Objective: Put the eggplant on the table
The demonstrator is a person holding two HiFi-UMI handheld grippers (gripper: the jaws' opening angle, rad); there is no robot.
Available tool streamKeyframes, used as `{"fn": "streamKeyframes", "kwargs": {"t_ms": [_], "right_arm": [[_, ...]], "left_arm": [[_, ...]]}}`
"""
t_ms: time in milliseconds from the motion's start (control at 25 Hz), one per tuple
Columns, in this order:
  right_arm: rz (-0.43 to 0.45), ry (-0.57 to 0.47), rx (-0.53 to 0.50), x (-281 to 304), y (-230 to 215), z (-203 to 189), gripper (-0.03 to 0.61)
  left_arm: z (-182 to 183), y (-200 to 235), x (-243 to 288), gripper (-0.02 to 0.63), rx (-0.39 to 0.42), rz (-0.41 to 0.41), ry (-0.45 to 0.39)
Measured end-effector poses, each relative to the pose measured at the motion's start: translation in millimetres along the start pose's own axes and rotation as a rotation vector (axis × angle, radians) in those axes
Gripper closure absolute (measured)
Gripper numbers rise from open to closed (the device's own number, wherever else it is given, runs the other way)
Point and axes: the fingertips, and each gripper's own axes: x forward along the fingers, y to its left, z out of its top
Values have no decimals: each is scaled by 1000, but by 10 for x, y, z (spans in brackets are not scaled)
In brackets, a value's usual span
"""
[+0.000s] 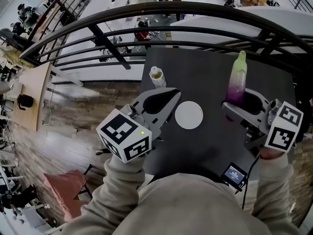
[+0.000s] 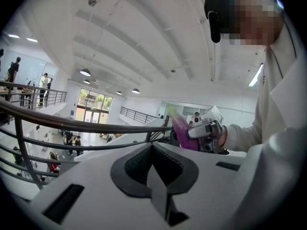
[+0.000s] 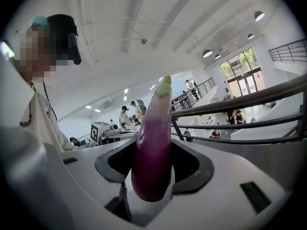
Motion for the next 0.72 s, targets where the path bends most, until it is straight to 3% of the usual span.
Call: {"fn": "streamKeyframes", "kwargs": {"t_ms": [720], "right_arm": [[-3, 227, 65, 749, -357, -808, 348]], "left_arm": [[-707, 329, -199, 614, -118, 60, -7]]}}
